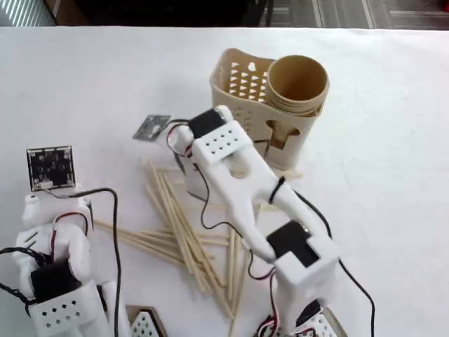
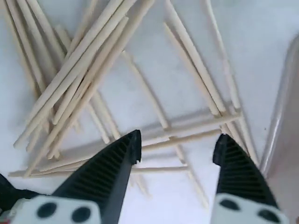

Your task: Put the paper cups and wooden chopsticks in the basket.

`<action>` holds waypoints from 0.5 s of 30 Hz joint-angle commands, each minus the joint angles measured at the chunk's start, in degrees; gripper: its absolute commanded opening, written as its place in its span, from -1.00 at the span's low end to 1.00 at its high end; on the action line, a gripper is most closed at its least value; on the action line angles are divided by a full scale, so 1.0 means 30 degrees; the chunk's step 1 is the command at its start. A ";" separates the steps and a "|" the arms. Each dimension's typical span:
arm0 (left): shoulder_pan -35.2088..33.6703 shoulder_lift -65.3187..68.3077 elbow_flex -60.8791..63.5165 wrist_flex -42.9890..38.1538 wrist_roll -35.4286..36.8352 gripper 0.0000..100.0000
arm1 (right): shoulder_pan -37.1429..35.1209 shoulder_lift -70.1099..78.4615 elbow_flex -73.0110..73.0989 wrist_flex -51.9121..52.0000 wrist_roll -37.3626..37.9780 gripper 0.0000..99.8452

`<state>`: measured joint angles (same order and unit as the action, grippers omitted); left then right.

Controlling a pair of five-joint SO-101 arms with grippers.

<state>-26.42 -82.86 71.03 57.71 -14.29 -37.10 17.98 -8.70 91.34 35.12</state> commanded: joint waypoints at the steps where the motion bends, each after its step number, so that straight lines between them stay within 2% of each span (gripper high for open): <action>1: -0.0132 -0.0308 0.0000 -0.0440 0.0029 -0.95 | -0.0337 0.0806 -0.0147 -0.1040 0.1143 -0.46; 9: -0.0132 -0.0308 0.0000 -0.0440 0.0029 -0.95 | -0.0308 0.3062 -0.0703 -0.3326 0.1934 -0.46; 15: -0.0132 -0.0308 0.0059 -0.0469 0.0029 -0.95 | -0.0015 0.5963 -0.3458 -0.3267 0.1788 -0.46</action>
<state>-26.42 -82.86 71.47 57.71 -14.29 -37.63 33.89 -14.51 81.93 40.31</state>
